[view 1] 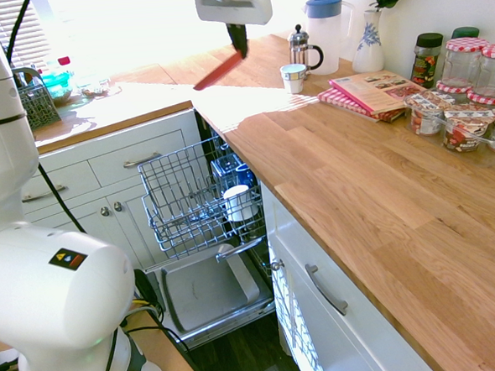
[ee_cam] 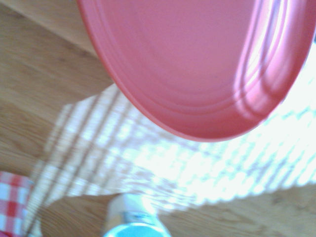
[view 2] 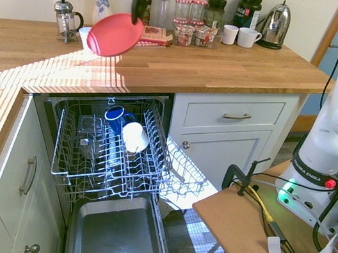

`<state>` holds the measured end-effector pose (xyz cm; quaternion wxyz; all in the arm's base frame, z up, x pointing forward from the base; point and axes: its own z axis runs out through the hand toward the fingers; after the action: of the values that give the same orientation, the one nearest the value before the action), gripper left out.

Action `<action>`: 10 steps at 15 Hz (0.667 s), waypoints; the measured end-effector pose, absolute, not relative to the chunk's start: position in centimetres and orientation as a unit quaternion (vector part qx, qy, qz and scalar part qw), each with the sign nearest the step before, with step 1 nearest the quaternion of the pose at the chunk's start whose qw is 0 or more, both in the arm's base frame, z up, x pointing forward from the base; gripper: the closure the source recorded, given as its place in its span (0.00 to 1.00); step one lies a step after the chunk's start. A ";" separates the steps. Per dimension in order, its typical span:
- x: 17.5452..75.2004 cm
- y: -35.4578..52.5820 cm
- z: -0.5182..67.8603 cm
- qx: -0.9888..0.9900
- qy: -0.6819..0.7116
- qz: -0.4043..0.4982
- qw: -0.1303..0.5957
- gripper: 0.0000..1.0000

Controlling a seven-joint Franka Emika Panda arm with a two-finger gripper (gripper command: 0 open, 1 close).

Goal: Put the plate in the dishwasher

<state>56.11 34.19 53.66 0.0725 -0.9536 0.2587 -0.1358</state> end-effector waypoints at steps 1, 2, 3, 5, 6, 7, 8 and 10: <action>52.9 40.1 54.4 -0.957 0.239 -0.156 0.051 1.00; 49.3 45.6 53.9 -0.960 0.218 -0.175 0.030 1.00; 46.0 50.0 52.3 -0.962 0.191 -0.193 0.009 1.00; 43.5 53.7 47.5 -0.963 0.142 -0.223 -0.042 1.00; 44.2 53.4 45.4 -0.961 0.125 -0.238 -0.070 1.00; 45.0 52.6 43.9 -0.956 0.110 -0.253 -0.096 1.00; 45.5 51.8 42.8 -0.951 0.094 -0.269 -0.119 1.00; 44.9 51.3 40.4 -0.939 0.056 -0.300 -0.161 1.00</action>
<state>44.93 51.32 40.38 -0.1611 -0.9386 0.0557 -0.2999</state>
